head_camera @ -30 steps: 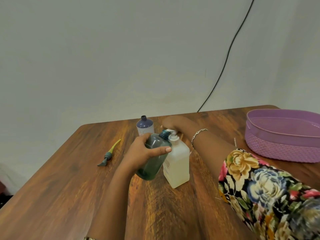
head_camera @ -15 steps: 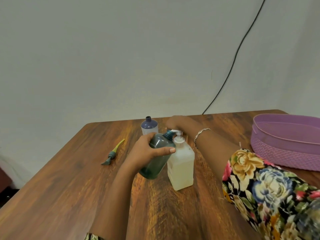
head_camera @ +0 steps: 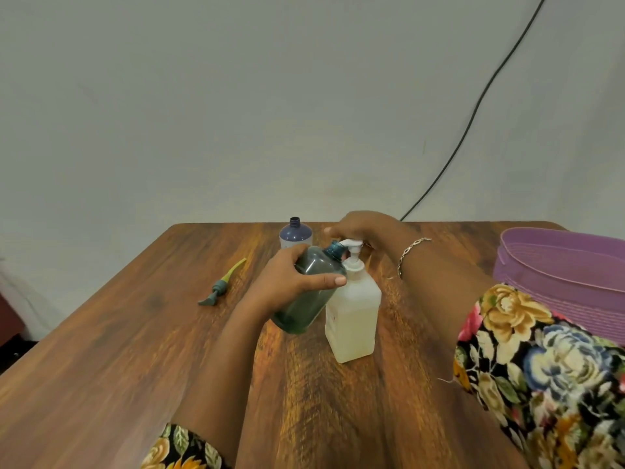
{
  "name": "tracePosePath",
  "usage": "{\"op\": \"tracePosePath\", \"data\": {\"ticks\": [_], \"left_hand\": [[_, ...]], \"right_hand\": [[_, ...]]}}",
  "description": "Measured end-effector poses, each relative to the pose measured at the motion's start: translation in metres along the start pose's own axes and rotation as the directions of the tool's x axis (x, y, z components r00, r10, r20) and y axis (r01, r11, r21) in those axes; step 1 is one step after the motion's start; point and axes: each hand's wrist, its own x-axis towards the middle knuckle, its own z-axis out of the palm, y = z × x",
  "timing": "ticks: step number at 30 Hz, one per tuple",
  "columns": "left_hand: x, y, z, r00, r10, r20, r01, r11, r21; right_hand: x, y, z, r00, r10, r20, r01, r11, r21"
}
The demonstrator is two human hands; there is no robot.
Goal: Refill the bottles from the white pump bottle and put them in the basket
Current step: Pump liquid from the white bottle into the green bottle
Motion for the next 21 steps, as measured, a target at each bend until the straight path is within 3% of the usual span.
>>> {"op": "tracePosePath", "data": {"ticks": [3,10,15,21], "left_hand": [[0.000,0.001,0.003,1.000,-0.007,0.011,0.007,1.000,0.008],[-0.003,-0.006,0.007,0.999,-0.020,0.040,0.018,0.998,0.053],[-0.002,-0.002,0.003,1.000,-0.025,0.006,0.025,0.999,0.035],[-0.005,0.003,0.000,1.000,0.000,0.027,-0.001,1.000,0.027]], "right_hand": [[-0.005,0.004,0.006,0.997,-0.052,-0.055,0.046,0.994,-0.098],[0.018,0.010,0.023,0.987,-0.026,-0.156,-0.009,0.975,-0.223],[0.004,-0.003,0.008,1.000,-0.007,0.014,0.009,0.995,-0.097],[0.007,-0.007,0.014,0.999,-0.036,-0.013,0.035,0.995,-0.090]]}}
